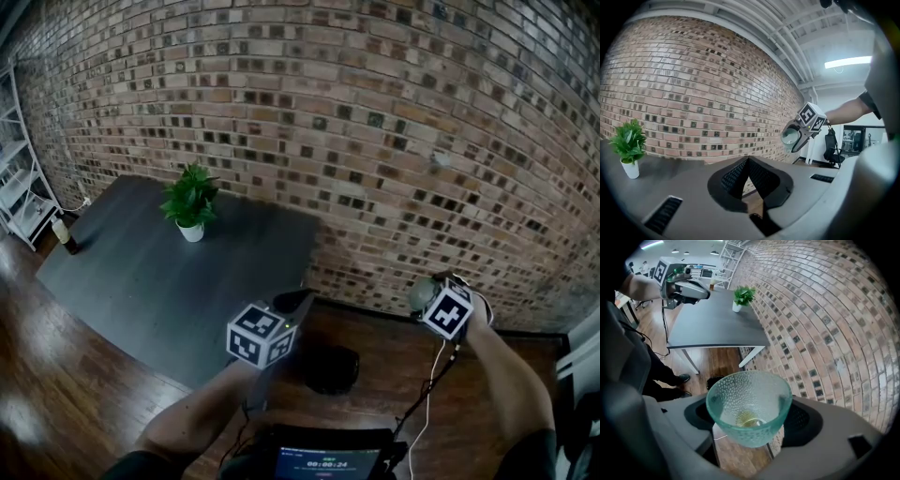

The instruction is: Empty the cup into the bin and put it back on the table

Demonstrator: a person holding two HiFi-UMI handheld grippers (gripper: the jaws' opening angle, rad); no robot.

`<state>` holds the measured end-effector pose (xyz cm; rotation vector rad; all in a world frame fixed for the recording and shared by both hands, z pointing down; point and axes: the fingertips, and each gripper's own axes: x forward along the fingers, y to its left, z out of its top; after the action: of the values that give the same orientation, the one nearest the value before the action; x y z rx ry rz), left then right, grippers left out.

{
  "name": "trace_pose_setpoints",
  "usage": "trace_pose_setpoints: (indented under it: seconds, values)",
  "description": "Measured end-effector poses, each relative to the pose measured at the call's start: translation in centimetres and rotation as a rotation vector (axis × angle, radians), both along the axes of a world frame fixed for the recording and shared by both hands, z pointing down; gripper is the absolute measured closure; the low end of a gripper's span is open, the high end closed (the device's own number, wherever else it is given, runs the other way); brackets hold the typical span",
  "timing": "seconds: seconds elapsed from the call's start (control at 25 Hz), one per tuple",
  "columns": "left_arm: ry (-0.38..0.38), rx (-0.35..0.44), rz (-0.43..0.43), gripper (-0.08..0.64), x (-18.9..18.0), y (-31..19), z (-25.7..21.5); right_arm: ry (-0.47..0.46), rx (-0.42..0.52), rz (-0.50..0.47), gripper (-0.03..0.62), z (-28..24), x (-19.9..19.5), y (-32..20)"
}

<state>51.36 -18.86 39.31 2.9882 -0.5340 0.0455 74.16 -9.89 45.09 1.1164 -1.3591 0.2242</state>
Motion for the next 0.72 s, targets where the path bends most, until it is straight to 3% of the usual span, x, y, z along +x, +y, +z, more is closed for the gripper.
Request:
trace_pose_setpoints:
  seconds: [0.52, 0.72]
  values:
    - [-0.004, -0.021, -0.049, 0.558, -1.7, -0.7, 0.6, 0.059, -0.097, -0.052, 0.192, 0.5, -0.9, 0.1]
    - [-0.009, -0.015, -0.064, 0.558, -1.8, -0.9, 0.4, 0.157, -0.122, -0.064, 0.192, -0.6, -0.5, 0.2]
